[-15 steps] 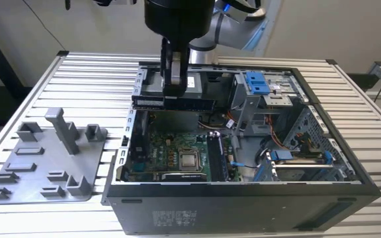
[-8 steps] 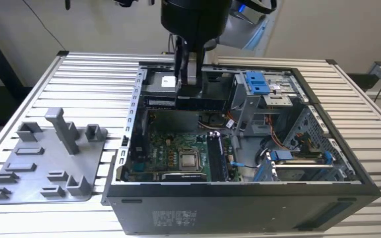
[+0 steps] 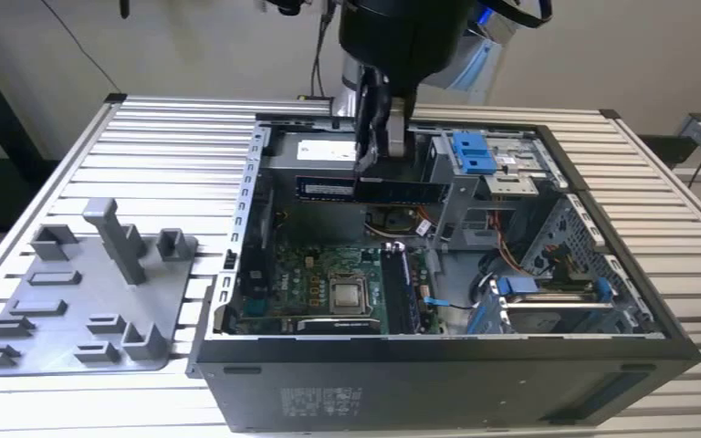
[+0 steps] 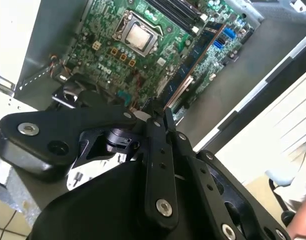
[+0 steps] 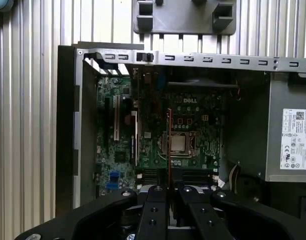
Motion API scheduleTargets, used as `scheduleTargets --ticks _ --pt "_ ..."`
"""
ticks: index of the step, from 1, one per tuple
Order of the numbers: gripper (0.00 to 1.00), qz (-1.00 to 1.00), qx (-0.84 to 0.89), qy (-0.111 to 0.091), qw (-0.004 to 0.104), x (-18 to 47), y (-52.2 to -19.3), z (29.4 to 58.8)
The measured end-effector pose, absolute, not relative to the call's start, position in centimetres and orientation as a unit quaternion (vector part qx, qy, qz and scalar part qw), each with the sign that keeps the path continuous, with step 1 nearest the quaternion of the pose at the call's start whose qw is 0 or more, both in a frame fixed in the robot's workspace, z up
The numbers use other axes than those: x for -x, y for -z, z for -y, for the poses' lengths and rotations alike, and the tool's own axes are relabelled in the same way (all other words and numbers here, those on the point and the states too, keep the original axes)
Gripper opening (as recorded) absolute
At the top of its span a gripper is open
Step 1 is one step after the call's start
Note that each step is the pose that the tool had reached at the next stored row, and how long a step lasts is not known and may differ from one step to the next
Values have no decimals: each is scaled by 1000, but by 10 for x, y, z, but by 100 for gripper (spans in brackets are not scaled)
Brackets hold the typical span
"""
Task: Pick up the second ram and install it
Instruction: 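Pick up the second ram and move it above second insertion slot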
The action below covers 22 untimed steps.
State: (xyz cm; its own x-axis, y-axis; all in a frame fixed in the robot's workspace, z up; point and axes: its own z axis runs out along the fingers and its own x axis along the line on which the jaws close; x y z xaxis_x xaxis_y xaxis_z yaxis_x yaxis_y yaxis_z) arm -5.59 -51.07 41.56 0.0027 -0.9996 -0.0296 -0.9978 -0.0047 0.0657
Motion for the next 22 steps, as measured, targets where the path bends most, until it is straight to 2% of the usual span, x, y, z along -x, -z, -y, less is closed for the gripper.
scheduleTargets --ticks 10,16,22 --pt "14 705 -709 33 12 34 -415 511" --pt "14 705 -709 20 -1 33 -414 511" --pt "14 708 -706 19 -2 23 -414 511"
